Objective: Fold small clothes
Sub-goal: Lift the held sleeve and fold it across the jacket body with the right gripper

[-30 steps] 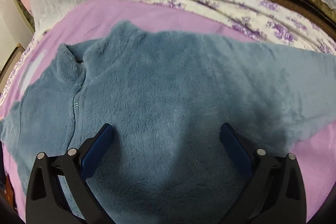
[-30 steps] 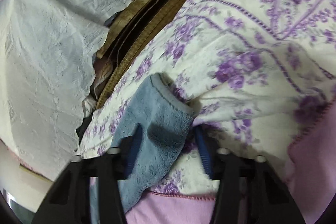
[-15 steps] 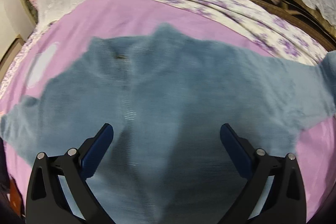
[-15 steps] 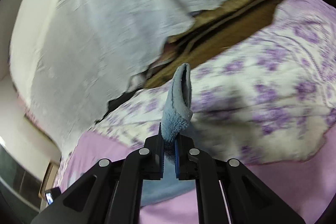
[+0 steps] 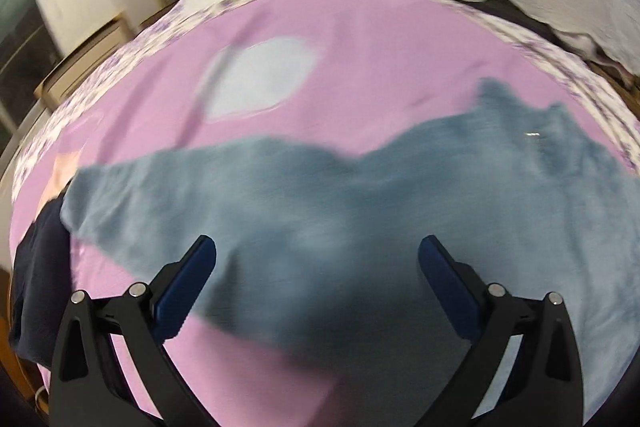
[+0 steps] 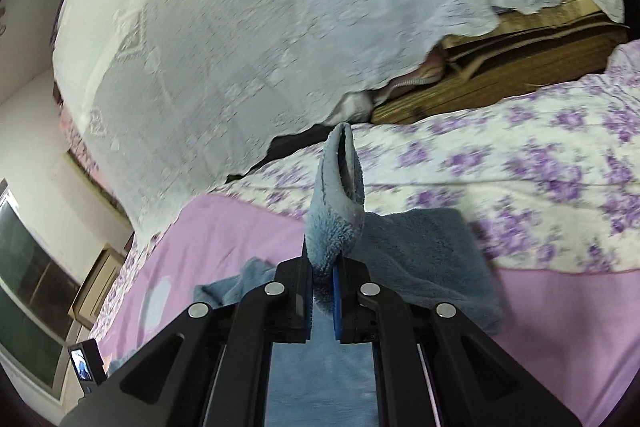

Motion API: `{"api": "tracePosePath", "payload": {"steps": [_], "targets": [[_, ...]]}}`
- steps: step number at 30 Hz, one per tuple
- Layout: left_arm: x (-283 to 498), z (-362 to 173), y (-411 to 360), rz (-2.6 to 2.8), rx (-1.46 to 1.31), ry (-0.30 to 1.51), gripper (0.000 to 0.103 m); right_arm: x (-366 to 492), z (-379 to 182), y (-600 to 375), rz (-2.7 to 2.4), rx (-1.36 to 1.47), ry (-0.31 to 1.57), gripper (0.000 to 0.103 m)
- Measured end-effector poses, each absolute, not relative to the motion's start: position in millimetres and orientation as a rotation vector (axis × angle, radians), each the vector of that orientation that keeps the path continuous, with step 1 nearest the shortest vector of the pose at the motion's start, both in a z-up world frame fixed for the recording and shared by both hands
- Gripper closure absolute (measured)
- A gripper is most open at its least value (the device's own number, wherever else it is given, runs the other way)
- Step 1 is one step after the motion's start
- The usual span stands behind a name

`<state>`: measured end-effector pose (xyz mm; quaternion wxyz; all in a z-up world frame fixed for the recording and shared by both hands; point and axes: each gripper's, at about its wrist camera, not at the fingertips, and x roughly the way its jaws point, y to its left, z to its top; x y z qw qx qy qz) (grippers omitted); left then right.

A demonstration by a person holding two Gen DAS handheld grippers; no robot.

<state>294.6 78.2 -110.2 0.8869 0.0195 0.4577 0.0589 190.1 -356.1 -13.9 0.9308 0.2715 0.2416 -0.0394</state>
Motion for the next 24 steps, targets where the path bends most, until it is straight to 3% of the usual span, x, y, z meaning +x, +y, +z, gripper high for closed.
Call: {"api": "tracePosePath", "payload": {"steps": [6, 12, 24], "targets": [[290.2, -126.5, 150.8, 0.134, -0.153, 0.995, 0.004, 203.1, -12.3, -305.8, -0.031, 0.526, 0.521, 0.095], [288.6, -118.3, 171.9, 0.174, -0.22, 0.945, 0.004, 215.7, -17.0, -261.7, 0.018, 0.506, 0.553, 0.095], [288.9, -105.6, 127.1, 0.106, -0.167, 0.86, 0.004, 236.0, -37.8, -170.4, 0.12, 0.445, 0.633, 0.095]]}}
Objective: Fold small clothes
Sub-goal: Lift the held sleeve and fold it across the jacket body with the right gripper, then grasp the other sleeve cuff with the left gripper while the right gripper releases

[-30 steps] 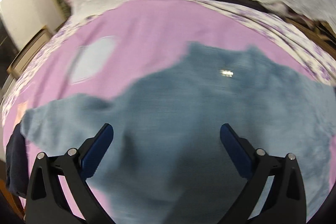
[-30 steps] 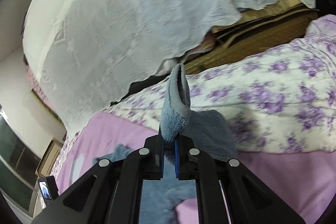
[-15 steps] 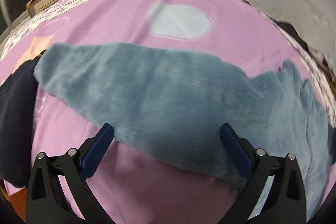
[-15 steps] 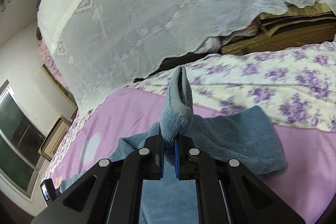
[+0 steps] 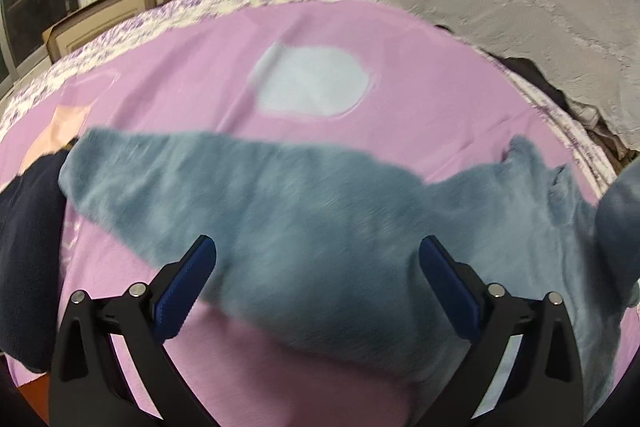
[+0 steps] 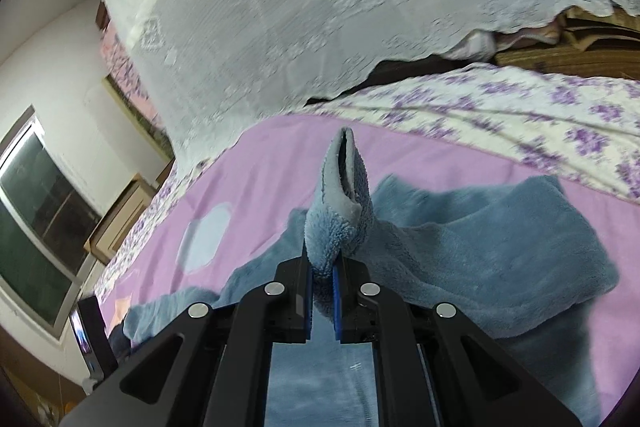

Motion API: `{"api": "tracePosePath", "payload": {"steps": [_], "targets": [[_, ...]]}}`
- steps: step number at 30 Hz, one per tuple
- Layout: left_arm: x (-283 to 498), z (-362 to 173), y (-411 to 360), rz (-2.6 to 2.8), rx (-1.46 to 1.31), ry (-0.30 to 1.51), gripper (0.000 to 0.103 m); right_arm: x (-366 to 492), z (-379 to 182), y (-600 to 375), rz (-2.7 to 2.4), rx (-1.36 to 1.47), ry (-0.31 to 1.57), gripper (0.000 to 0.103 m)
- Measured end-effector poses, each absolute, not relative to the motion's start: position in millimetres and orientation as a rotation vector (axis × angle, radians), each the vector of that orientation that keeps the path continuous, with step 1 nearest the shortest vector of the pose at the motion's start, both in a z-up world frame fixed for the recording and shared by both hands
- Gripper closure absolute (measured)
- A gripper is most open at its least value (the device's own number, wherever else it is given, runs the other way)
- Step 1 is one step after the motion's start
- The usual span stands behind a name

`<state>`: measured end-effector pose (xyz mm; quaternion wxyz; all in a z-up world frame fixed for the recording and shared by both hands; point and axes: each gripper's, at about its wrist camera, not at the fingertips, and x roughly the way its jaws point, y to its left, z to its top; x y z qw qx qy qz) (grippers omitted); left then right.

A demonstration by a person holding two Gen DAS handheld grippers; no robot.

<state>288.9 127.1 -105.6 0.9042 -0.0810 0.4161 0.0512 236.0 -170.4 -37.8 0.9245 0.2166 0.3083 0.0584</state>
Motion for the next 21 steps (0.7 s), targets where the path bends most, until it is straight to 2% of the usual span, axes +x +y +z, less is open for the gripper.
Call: {"api": "tracePosePath", "payload": {"steps": [13, 16, 17, 19, 20, 21], "targets": [[294.2, -113.9, 103.5, 0.063, -0.092, 0.87, 0.004, 253.0, -104.8, -92.0, 0.153, 0.298, 0.82, 0.095], [295.5, -118.7, 97.3, 0.054, -0.063, 0.88, 0.004, 254.6, -128.7, -82.4, 0.162, 0.249, 0.906, 0.091], [294.6, -118.3, 95.3, 0.05, -0.053, 0.876, 0.004, 251.9, -133.3, -78.6, 0.17, 0.216, 0.916, 0.088], [291.2, -114.7, 93.2, 0.037, -0.043, 0.863, 0.004, 244.9, -129.2, -76.0, 0.211, 0.2, 0.904, 0.076], [289.4, -112.0, 93.1, 0.024, -0.044, 0.859, 0.004, 241.2, -124.7, -77.7, 0.231, 0.203, 0.898, 0.065], [287.9, -108.6, 92.7, 0.005, -0.052, 0.86, 0.004, 232.8, -115.4, -81.1, 0.25, 0.194, 0.881, 0.063]]}}
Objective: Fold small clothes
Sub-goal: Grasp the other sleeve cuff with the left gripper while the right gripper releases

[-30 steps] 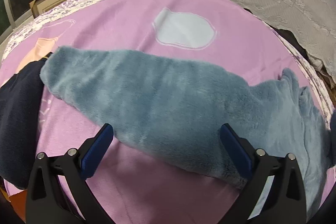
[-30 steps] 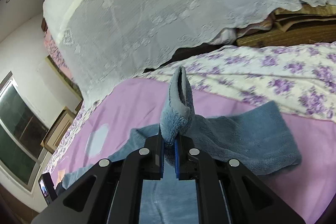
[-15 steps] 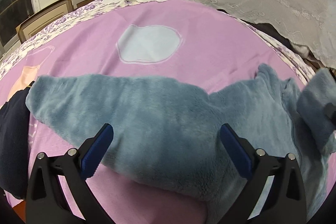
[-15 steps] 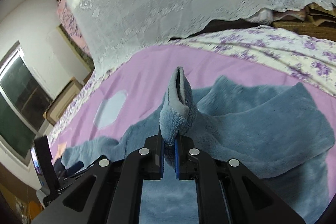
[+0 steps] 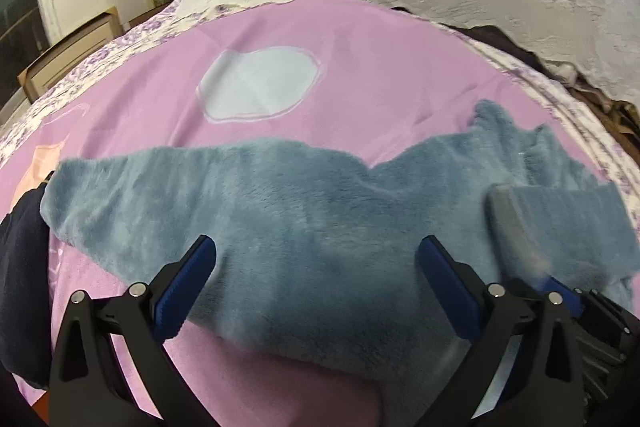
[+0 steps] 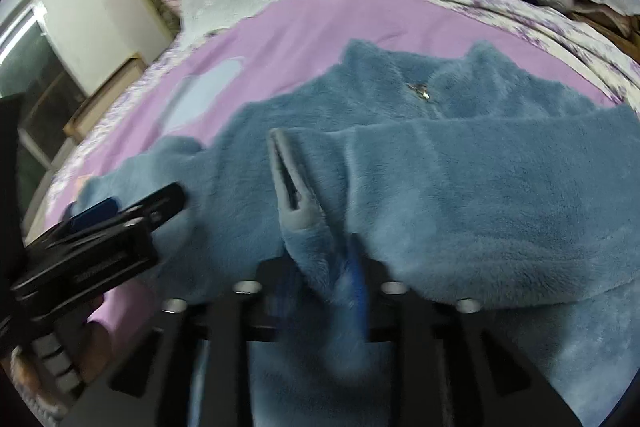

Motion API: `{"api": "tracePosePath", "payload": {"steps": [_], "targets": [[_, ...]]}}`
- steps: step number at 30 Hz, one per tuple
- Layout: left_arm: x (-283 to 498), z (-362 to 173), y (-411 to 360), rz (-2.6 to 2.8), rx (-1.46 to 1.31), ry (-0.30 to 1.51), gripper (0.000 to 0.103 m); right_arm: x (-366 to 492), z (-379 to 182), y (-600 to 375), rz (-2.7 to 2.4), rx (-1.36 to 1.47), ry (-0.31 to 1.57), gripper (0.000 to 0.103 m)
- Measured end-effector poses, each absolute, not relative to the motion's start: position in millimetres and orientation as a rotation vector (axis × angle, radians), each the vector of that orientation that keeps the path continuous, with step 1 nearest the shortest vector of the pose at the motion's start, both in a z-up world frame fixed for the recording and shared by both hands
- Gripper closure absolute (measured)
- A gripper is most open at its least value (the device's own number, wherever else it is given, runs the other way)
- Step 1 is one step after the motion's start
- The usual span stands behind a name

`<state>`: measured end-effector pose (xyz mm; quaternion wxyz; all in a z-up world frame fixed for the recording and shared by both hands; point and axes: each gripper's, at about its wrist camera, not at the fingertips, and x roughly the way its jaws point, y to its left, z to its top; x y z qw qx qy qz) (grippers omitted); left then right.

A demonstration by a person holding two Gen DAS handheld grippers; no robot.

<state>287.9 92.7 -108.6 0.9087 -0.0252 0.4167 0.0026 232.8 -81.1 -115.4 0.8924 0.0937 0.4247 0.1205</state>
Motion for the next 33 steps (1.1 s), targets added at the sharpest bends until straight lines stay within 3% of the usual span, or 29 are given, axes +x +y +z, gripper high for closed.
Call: {"api": "tracePosePath", "payload": {"steps": [6, 10, 13, 17, 19, 21, 26, 30, 33], "targets": [[293.7, -81.3, 71.1, -0.211, -0.206, 0.926, 0.004, 192.3, -72.6, -128.7, 0.209, 0.114, 0.766, 0.063], [307.5, -92.7, 39.0, -0.258, -0.197, 1.007, 0.004, 193.4, -69.2, -195.9, 0.043, 0.213, 0.722, 0.063], [313.2, -109.2, 20.9, -0.283, -0.201, 1.054, 0.012, 196.2, -75.7, -242.7, -0.003, 0.352, 0.707, 0.064], [319.7, -120.2, 5.8, -0.319, -0.221, 1.067, 0.064, 199.7, -85.1, -269.5, 0.007, 0.442, 0.684, 0.068], [326.5, -125.9, -4.0, -0.314, -0.197, 1.091, 0.069, 208.3, -87.6, -271.4, 0.007, 0.432, 0.689, 0.069], [327.1, -128.0, -6.1, -0.28, -0.184, 1.075, 0.092, 217.0, -82.8, -274.0, -0.006, 0.404, 0.683, 0.075], [319.7, -127.5, 11.6, -0.24, -0.197, 1.016, 0.093, 254.6, -79.3, -288.4, -0.07, 0.376, 0.718, 0.086], [316.5, -143.5, 10.2, -0.194, -0.14, 0.996, 0.091, 293.6, -128.9, -306.8, -0.117, 0.397, 0.876, 0.096], [308.6, -139.1, -2.8, -0.162, -0.044, 0.95, 0.09, 292.6, -132.3, -314.8, -0.104, 0.429, 0.854, 0.096]]}}
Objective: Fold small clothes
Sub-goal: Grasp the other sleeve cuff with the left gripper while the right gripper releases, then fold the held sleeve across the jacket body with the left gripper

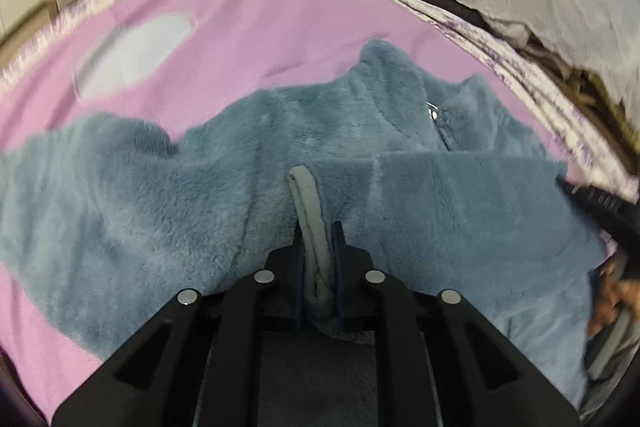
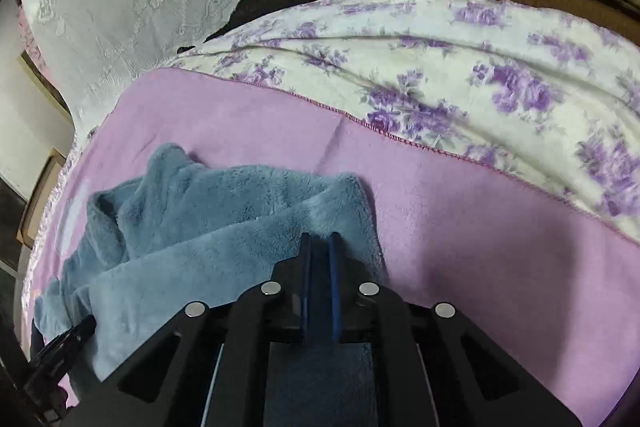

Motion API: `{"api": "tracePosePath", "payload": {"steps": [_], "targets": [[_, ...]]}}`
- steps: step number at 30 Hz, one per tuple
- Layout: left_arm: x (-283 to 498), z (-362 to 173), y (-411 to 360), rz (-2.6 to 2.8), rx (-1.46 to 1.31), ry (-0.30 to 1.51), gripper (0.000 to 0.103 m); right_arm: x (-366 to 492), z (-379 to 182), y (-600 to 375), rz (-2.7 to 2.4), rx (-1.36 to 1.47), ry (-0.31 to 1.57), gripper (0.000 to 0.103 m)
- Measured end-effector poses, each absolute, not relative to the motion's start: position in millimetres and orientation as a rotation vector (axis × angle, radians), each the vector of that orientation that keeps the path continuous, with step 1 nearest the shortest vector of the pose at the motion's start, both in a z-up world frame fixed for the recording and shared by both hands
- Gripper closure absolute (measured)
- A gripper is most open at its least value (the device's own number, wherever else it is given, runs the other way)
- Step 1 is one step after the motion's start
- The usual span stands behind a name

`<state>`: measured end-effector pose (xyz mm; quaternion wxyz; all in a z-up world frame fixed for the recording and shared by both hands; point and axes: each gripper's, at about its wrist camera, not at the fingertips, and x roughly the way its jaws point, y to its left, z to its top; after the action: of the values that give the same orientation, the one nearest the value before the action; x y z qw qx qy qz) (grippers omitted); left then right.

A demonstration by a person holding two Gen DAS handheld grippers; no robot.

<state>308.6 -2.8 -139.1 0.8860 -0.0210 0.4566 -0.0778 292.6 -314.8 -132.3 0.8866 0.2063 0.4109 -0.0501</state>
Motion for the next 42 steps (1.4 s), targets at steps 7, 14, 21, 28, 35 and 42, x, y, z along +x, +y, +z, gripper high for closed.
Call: {"api": "tracePosePath", "payload": {"steps": [7, 14, 21, 28, 35, 42], "targets": [[308.1, -139.0, 1.9, -0.174, -0.055, 0.942, 0.09, 210.9, -103.8, -298.7, -0.037, 0.32, 0.767, 0.091], [305.5, -140.8, -0.7, -0.173, -0.029, 0.934, 0.089, 200.8, -137.9, -296.0, -0.047, 0.272, 0.857, 0.096], [305.6, -140.2, -2.3, -0.172, -0.028, 0.93, 0.088, 233.4, -93.0, -280.0, -0.06, 0.248, 0.788, 0.086], [305.4, -141.3, 1.5, -0.19, -0.047, 0.928, 0.088, 273.1, -132.9, -291.0, -0.105, 0.328, 0.856, 0.086], [285.4, -126.5, 27.4, -0.246, -0.179, 0.913, 0.056, 211.2, -119.2, -275.0, -0.027, 0.267, 0.79, 0.048], [238.6, -111.2, 84.0, -0.16, -0.211, 0.872, 0.036, 181.2, -113.8, -272.5, -0.018, 0.276, 0.71, 0.044]]}}
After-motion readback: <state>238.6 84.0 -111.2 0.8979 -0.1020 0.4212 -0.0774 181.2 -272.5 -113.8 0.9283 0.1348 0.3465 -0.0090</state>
